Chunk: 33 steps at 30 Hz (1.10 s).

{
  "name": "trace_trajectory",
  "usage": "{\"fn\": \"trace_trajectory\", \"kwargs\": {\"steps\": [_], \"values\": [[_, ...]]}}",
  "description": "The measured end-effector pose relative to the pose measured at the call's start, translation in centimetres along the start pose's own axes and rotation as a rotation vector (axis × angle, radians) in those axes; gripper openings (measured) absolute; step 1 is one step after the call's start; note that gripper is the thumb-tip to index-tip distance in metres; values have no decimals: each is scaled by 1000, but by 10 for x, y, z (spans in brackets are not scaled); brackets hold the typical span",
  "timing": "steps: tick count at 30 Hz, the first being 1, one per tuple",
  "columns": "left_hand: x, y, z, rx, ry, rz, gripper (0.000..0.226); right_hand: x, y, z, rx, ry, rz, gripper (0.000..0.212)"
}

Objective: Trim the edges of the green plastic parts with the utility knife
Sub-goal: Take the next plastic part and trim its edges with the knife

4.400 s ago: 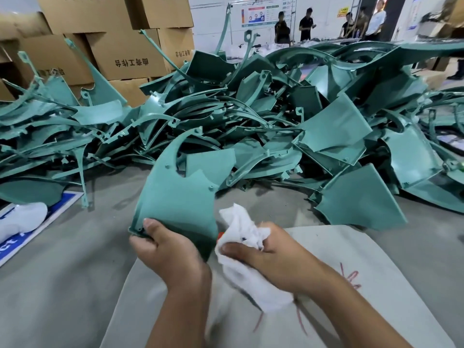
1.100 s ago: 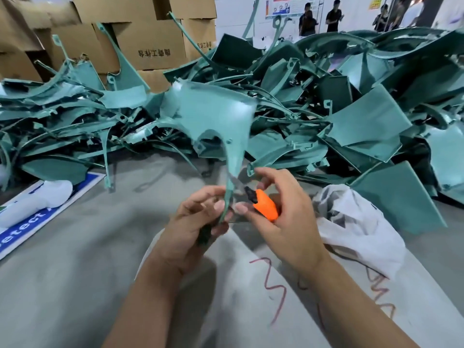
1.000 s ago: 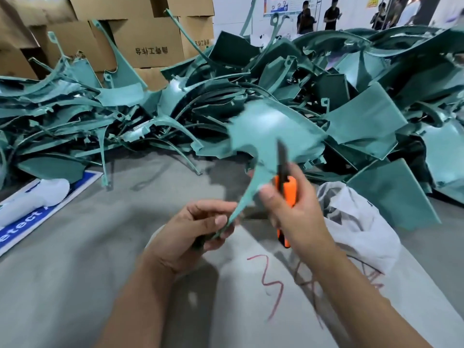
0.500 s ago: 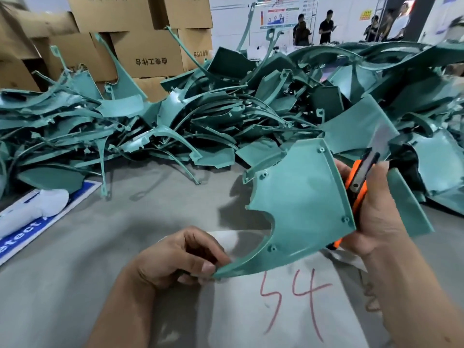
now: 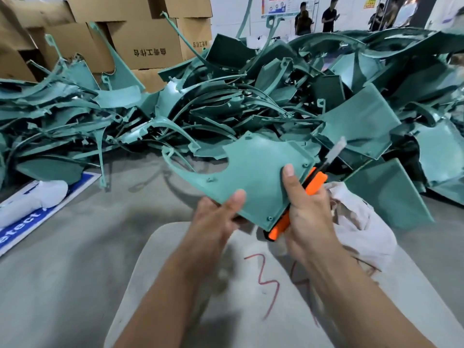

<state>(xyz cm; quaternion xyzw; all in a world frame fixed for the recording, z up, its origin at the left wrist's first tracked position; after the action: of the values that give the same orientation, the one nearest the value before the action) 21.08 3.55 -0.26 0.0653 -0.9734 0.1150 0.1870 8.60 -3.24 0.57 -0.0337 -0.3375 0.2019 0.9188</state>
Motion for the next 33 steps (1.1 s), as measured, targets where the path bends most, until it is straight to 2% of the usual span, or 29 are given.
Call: {"fn": "trace_trajectory", "kwargs": {"steps": [2,4,6,8,11,13,19,25,33], "values": [[7,5,8,100,-58,-84,46,5,3,-6,-3,79,64,39],[-5,9,10,156,39,-223,49,6,5,-7,-18,231,125,37],[-17,6,10,157,135,-297,47,5,8,-10,4,406,220,42],[-25,5,6,155,237,-349,42,6,11,-13,27,578,349,37],[-36,4,-2,174,371,-465,57,9,11,-2,-36,873,502,26],[-46,3,-5,194,390,-526,61,9,11,7,-64,995,579,34],[-51,5,-7,220,406,-512,61,6,14,-6,16,1125,741,39],[-52,3,-4,142,410,-514,43,7,13,-6,-266,1249,774,31],[-48,6,-7,152,350,-469,34,5,13,-10,-273,1330,791,30]]}}
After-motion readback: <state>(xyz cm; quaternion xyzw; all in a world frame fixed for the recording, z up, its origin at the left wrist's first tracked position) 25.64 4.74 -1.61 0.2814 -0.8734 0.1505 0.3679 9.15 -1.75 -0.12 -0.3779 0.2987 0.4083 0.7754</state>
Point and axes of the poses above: each hand's wrist, its own y-axis away from the middle knuckle, its own x-axis out of the palm, z = x × y, the point moved 4 cm from there along -y, towards the middle knuckle, and after that the axes turned 9 degrees about z, right-handed, at the moved point
